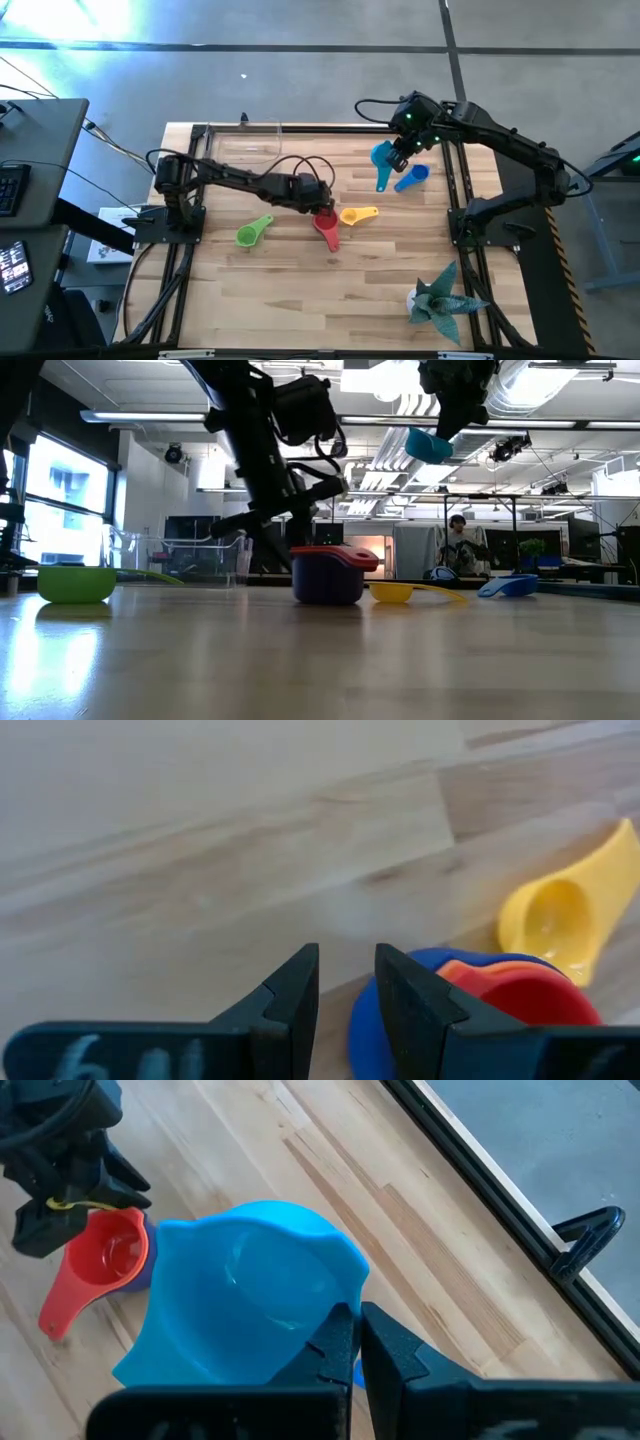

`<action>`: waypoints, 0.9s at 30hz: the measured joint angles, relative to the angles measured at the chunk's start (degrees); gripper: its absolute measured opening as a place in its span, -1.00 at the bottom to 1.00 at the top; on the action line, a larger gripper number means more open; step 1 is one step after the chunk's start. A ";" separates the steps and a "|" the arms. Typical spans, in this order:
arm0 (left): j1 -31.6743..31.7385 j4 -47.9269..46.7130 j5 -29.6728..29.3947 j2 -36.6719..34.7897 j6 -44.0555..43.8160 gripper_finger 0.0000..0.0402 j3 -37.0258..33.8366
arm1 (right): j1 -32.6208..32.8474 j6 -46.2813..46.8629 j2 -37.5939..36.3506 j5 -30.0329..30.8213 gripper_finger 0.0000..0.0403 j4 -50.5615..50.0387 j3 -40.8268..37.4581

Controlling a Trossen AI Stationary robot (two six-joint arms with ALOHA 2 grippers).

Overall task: Nest measuring cups in basket
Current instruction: Stack the light blue measuring cup on top of the red measuring cup

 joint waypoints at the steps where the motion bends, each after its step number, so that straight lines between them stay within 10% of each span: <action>1: -0.23 0.30 0.16 0.00 0.00 -0.54 0.00 | 0.00 0.00 0.00 0.00 -1.00 -0.02 0.00; 27: -1.35 -8.99 -6.85 -20.28 15.60 -0.54 0.00 | 12.59 10.39 8.56 -7.03 -1.00 10.15 -0.02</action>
